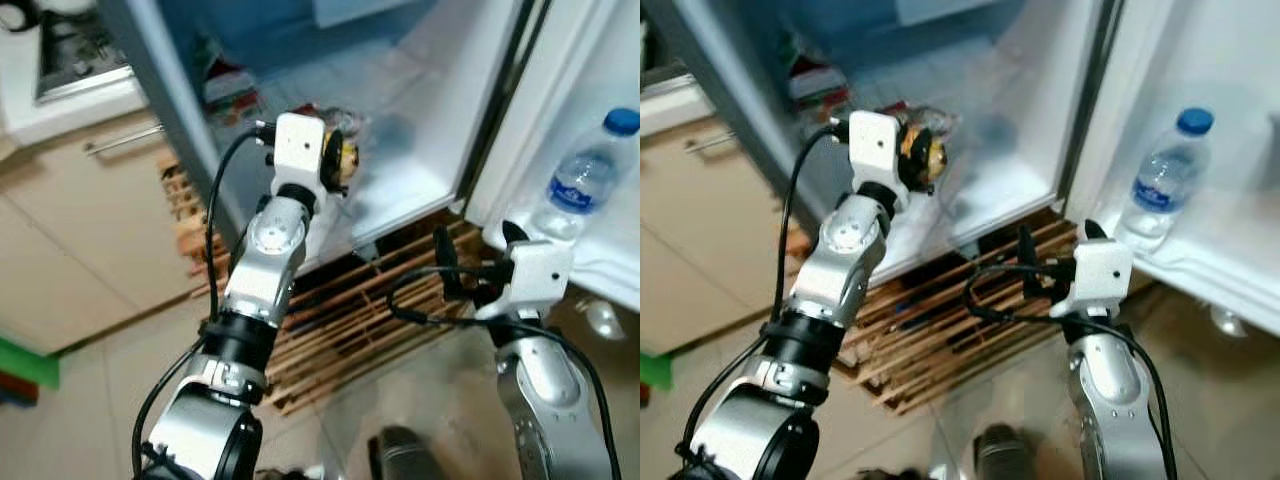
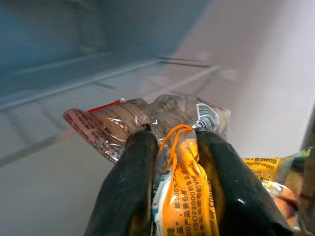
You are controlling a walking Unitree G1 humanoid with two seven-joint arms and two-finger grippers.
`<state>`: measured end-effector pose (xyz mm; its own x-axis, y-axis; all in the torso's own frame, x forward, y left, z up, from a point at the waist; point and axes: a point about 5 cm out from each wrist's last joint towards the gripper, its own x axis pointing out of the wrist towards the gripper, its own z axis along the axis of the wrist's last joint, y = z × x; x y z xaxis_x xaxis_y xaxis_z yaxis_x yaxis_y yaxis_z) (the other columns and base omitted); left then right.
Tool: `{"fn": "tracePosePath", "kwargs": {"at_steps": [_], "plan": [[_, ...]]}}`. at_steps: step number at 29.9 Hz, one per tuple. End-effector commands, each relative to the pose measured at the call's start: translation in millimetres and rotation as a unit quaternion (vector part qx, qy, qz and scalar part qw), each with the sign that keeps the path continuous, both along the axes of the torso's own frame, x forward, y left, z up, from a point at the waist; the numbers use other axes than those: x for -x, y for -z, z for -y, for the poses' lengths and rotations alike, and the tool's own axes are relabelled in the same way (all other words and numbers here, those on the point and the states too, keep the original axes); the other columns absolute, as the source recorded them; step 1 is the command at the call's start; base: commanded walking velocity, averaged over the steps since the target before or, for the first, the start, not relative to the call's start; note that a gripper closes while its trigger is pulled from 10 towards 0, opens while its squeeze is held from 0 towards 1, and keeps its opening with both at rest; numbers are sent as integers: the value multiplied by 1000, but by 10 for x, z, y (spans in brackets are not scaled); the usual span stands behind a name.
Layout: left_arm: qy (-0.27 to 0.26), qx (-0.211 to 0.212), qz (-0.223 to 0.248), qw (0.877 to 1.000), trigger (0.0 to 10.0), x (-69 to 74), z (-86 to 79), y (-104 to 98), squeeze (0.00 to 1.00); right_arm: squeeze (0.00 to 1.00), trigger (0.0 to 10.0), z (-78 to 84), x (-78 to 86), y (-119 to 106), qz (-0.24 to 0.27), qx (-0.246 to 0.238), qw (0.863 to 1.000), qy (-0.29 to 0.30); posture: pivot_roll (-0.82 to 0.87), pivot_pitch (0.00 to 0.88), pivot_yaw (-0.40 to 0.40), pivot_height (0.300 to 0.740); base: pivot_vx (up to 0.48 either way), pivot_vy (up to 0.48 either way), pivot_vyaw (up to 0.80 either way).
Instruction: Restocking fridge
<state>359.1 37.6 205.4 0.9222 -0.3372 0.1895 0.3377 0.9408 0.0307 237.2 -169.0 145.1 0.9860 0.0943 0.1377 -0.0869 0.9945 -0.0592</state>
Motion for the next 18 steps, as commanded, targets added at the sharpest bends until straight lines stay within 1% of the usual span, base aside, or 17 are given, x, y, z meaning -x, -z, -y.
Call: {"fn": "tracePosePath", "kwargs": {"at_steps": [1,3,7,9,10,11,12,13,14,15,17,18], "plan": [[-7,0,-16,1000,10000,-33,-71,39,0,0,10000,-85,45,-1,1,-13,1000,-22,-276,112,92,740,0,0,0],[2,0,-26,1000,10000,-26,-49,77,0,0,10000,-91,67,23,-5,-14,1000,-24,-277,117,92,740,0,0,0],[18,3,-31,999,10000,0,17,95,0,0,10000,-83,94,35,-8,-13,1000,-21,-282,131,92,740,0,0,0],[30,3,-38,999,10000,17,78,118,0,0,10000,-82,111,42,-11,-12,1000,-21,-286,139,92,740,0,0,0],[55,-6,-31,998,10000,31,177,121,0,0,10000,-84,133,58,-16,-11,1000,-22,-287,150,91,740,0,0,0],[55,-6,-31,998,10000,31,177,121,0,0,10000,-84,133,58,-16,-11,1000,-22,-287,150,91,740,0,0,0],[73,-28,-11,997,10000,18,242,103,0,0,10000,-87,163,70,-22,-12,999,-24,-288,160,87,740,0,0,0],[77,-41,0,996,10000,-12,257,83,0,0,10000,-90,180,74,-25,-12,999,-26,-289,169,87,740,0,0,0],[77,-41,0,996,10000,-12,257,83,0,0,10000,-90,180,74,-25,-12,999,-26,-289,169,87,740,0,0,0],[78,-60,13,995,10000,-64,268,51,0,0,10000,-97,215,81,-29,-11,999,-29,-293,185,87,740,0,0,0],[79,-67,16,994,10000,-85,271,41,0,0,10000,-101,230,85,-31,-11,999,-31,-293,185,87,740,0,0,0],[81,-85,25,993,10000,-111,291,26,0,0,10000,-104,257,94,-35,-10,999,-32,-300,202,88,740,0,0,0]]}}
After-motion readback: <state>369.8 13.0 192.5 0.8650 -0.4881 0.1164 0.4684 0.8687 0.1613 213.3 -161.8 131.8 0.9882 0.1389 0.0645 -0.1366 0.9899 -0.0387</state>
